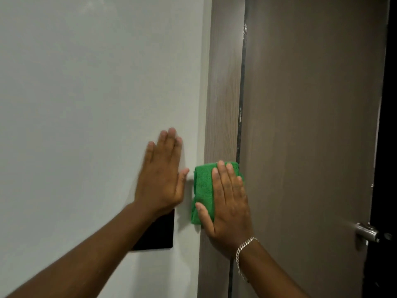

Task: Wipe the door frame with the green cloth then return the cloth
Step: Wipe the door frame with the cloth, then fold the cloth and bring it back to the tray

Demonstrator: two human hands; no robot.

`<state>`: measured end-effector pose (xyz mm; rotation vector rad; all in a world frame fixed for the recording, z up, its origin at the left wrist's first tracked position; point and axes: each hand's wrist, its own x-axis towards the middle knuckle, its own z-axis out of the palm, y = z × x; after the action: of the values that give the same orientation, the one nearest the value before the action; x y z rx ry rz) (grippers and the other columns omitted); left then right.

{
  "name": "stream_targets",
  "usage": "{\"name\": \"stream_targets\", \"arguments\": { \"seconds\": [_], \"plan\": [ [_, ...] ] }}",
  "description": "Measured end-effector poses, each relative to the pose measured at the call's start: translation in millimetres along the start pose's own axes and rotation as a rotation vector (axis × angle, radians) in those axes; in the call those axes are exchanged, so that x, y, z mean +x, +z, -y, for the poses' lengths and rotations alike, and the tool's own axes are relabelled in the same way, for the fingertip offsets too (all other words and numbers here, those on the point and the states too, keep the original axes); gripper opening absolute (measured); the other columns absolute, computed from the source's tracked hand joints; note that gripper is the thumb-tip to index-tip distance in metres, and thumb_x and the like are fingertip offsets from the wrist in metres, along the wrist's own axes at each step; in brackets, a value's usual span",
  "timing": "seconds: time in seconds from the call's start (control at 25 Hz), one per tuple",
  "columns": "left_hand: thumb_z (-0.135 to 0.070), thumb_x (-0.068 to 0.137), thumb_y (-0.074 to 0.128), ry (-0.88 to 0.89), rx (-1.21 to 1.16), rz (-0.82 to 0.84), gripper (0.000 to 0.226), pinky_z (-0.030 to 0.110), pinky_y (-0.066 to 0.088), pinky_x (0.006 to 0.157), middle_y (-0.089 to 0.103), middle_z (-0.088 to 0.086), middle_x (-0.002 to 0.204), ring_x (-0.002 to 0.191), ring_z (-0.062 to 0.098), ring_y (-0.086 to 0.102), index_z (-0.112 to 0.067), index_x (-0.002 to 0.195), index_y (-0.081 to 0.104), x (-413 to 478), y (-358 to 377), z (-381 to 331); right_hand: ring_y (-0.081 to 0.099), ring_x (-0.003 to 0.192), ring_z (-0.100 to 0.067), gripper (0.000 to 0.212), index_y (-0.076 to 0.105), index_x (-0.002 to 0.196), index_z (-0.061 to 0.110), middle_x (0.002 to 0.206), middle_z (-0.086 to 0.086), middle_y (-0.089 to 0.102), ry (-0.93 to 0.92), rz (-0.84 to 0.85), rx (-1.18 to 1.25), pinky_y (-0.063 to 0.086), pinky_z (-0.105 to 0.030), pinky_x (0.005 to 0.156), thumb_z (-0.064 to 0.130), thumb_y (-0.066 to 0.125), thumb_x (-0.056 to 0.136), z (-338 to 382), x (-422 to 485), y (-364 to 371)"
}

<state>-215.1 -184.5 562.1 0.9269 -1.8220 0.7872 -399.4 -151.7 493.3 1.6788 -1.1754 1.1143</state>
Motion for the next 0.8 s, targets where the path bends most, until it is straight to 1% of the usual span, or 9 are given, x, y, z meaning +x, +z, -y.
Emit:
{"name": "stream_targets", "arguments": {
  "seconds": [0.12, 0.2, 0.24, 0.32, 0.4, 0.44, 0.56, 0.68, 0.8],
  "plan": [
    [-0.031, 0.099, 0.029, -0.040, -0.256, 0.111, 0.062, 0.042, 0.004, 0.127, 0.004, 0.009, 0.167, 0.155, 0.021, -0.004, -0.008, 0.156, 0.018, -60.1, 10.7, -36.5, 0.006, 0.157, -0.026, 0.083, 0.013, 0.157, 0.006, 0.168, -0.012, 0.009, 0.023, 0.112, 0.044, 0.011, -0.048, 0.126, 0.049, 0.045, 0.093, 8.2, -42.8, -1.1],
    [-0.029, 0.099, 0.029, -0.147, -0.436, 0.175, 0.059, 0.035, 0.005, 0.127, 0.003, -0.001, 0.167, 0.154, 0.009, -0.009, -0.014, 0.156, 0.020, -93.4, 15.4, -59.7, 0.001, 0.157, -0.024, 0.086, 0.009, 0.158, 0.008, 0.169, -0.008, 0.004, 0.034, 0.202, 0.134, 0.010, -0.049, 0.126, 0.041, 0.047, 0.088, 10.1, -57.0, -6.4],
    [-0.030, 0.099, 0.030, -0.206, -0.510, 0.185, 0.059, 0.032, 0.008, 0.127, 0.010, -0.004, 0.167, 0.154, 0.008, -0.004, -0.014, 0.155, 0.025, -105.5, 16.3, -71.1, -0.003, 0.157, -0.022, 0.087, 0.006, 0.158, 0.011, 0.169, -0.006, 0.000, 0.041, 0.257, 0.174, 0.008, -0.049, 0.127, 0.037, 0.046, 0.085, 9.6, -61.6, -10.8],
    [-0.030, 0.097, 0.034, -0.309, -0.633, 0.181, 0.053, 0.033, 0.028, 0.123, 0.039, 0.002, 0.157, 0.148, 0.016, 0.029, -0.013, 0.146, 0.041, -119.5, 14.9, -91.7, -0.010, 0.156, -0.018, 0.087, 0.000, 0.158, 0.015, 0.168, -0.002, -0.007, 0.055, 0.349, 0.241, 0.003, -0.048, 0.128, 0.030, 0.046, 0.085, 7.4, -68.1, -19.0],
    [-0.028, 0.093, 0.043, -0.397, -0.738, 0.153, 0.041, 0.030, 0.052, 0.101, 0.059, 0.000, 0.128, 0.116, 0.010, 0.056, -0.015, 0.131, 0.051, -124.9, 14.4, -104.4, -0.015, 0.155, -0.014, 0.087, -0.006, 0.157, 0.020, 0.167, 0.002, -0.013, 0.066, 0.415, 0.280, 0.000, -0.045, 0.128, 0.026, 0.047, 0.088, 5.2, -71.0, -23.4],
    [-0.027, 0.092, 0.047, -0.439, -0.757, 0.153, 0.038, 0.024, 0.055, 0.092, 0.060, -0.003, 0.120, 0.106, 0.007, 0.059, -0.017, 0.128, 0.051, -126.5, 14.5, -107.6, -0.016, 0.155, -0.013, 0.086, -0.009, 0.156, 0.022, 0.167, 0.003, -0.015, 0.061, 0.444, 0.286, -0.001, -0.045, 0.128, 0.026, 0.046, 0.089, 4.8, -73.2, -24.4],
    [-0.016, 0.089, 0.063, -0.572, -0.852, 0.236, 0.041, 0.009, 0.054, 0.073, 0.059, -0.014, 0.109, 0.097, 0.003, 0.062, -0.032, 0.123, 0.046, -136.1, 14.6, -108.7, -0.017, 0.155, -0.012, 0.086, -0.009, 0.155, 0.022, 0.166, 0.004, -0.015, 0.064, 0.492, 0.323, 0.000, -0.046, 0.128, 0.022, 0.045, 0.088, 6.5, -86.5, -26.2],
    [-0.002, 0.083, 0.071, -0.820, -1.069, 0.330, 0.048, 0.014, 0.057, 0.066, 0.064, -0.012, 0.100, 0.094, 0.009, 0.067, -0.035, 0.111, 0.051, -147.3, 12.0, -108.6, -0.013, 0.155, -0.012, 0.091, 0.001, 0.157, 0.017, 0.168, 0.002, -0.007, 0.064, 0.540, 0.422, 0.006, -0.050, 0.128, 0.012, 0.051, 0.082, 12.5, -99.6, -31.9],
    [0.002, 0.083, 0.067, -0.963, -1.135, 0.351, 0.032, 0.030, 0.062, 0.078, 0.073, 0.006, 0.102, 0.097, 0.021, 0.071, -0.019, 0.107, 0.064, -171.2, 6.3, -106.4, -0.001, 0.157, -0.011, 0.093, 0.011, 0.158, 0.016, 0.169, 0.001, 0.006, 0.177, 0.492, 0.627, 0.014, -0.047, 0.128, 0.007, 0.060, 0.080, 26.0, -116.2, -40.2]
  ]
}}
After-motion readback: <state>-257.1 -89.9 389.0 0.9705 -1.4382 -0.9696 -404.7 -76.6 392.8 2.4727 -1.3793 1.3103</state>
